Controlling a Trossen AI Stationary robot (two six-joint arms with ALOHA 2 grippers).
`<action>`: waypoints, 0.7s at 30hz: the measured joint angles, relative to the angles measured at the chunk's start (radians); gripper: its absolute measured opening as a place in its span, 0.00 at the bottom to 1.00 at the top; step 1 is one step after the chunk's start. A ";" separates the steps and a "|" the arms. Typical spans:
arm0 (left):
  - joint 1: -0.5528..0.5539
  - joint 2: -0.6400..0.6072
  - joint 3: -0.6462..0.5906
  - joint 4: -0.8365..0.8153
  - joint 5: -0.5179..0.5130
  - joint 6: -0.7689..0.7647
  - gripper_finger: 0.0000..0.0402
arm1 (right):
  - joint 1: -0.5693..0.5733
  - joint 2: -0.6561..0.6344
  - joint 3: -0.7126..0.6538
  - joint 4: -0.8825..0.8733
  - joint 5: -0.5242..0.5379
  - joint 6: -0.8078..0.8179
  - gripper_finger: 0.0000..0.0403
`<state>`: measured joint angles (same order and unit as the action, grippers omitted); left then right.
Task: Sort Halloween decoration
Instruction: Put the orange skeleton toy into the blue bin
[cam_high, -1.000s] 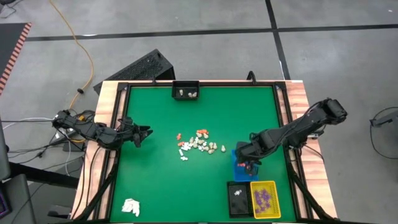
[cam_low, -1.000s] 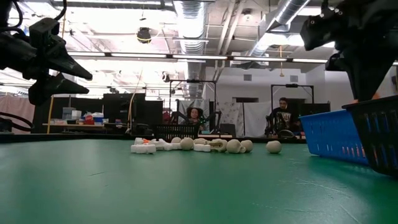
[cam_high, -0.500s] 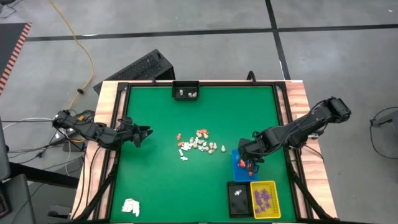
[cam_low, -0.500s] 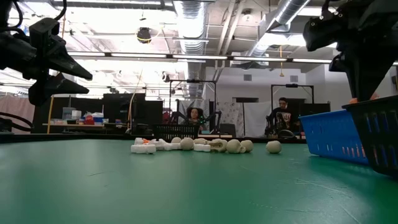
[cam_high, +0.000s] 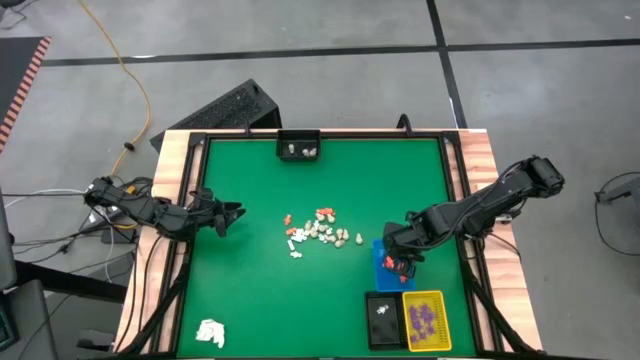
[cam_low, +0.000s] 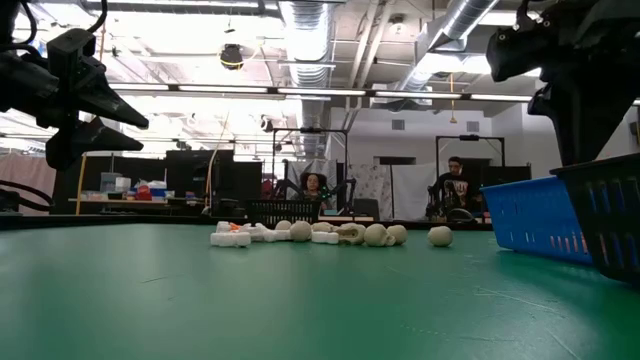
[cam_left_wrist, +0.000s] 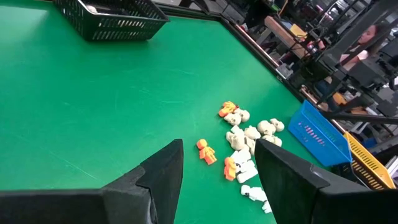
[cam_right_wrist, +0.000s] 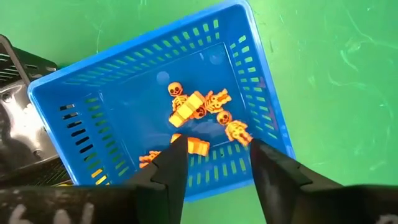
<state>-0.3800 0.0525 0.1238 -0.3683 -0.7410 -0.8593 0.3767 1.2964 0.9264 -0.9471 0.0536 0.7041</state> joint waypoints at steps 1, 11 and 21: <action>0.000 0.000 0.000 0.000 0.000 0.000 0.47 | 0.000 0.000 0.001 0.006 0.000 -0.002 0.44; 0.000 0.000 0.000 0.000 0.000 0.001 0.47 | -0.033 0.000 0.097 0.079 0.000 -0.099 0.44; 0.000 0.000 0.000 0.001 -0.007 0.002 0.47 | -0.183 0.000 0.110 0.584 0.033 -0.467 0.44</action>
<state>-0.3801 0.0525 0.1238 -0.3676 -0.7476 -0.8574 0.1941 1.2964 1.0367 -0.3633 0.0865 0.2374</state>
